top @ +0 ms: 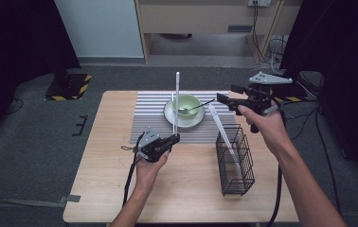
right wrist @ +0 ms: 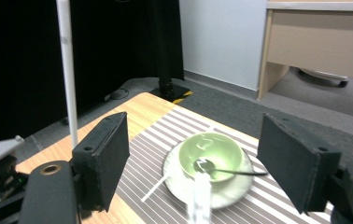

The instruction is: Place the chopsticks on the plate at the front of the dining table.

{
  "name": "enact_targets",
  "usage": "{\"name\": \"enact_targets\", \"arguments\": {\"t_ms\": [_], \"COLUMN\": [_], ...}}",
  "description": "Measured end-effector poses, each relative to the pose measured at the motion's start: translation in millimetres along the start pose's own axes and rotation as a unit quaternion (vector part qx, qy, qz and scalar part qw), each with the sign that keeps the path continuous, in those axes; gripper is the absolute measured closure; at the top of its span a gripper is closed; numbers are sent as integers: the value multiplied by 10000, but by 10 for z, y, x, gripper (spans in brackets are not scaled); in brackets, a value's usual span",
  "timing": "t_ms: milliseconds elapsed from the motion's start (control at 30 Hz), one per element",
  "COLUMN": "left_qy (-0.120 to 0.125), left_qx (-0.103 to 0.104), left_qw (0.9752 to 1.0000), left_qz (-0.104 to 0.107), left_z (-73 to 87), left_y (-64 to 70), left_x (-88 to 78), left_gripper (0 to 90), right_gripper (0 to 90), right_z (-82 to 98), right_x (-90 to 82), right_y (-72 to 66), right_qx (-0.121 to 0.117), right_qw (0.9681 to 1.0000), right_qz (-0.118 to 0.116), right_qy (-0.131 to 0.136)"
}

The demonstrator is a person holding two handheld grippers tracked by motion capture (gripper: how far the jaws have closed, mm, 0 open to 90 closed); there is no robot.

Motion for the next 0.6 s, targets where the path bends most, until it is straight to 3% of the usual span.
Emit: {"name": "enact_targets", "arguments": {"t_ms": [300, 367, 467, 600], "left_qy": [-76, -146, -179, -232], "left_qx": [67, 158, 152, 110], "left_qw": [9997, 9992, 9989, 9983], "left_qz": [-222, -339, -402, -521], "left_z": [-49, -64, -69, -75], "left_y": [-44, -74, -106, -148], "left_x": [3, 15, 22, 46], "left_gripper": [864, 863, 863, 864], "right_gripper": [229, 218, 211, 205], "right_z": [271, 378, 451, 631], "right_x": [-297, -396, -459, -580], "right_y": [255, 347, 411, 600], "right_qx": [23, 96, 137, 272], "right_qw": [9992, 9986, 9981, 9959], "right_qz": [390, 520, 595, 859], "right_qy": [-13, 14, 26, 3]}}
Point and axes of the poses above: each handheld gripper's, and its own axes: x roughly forward along the jaws, z roughly out of its underside, y roughly to its right, the point moved 4 cm from there along x, roughly forward along the jaws, and after that the axes turned 8 degrees about -z, right-handed, at the moved point
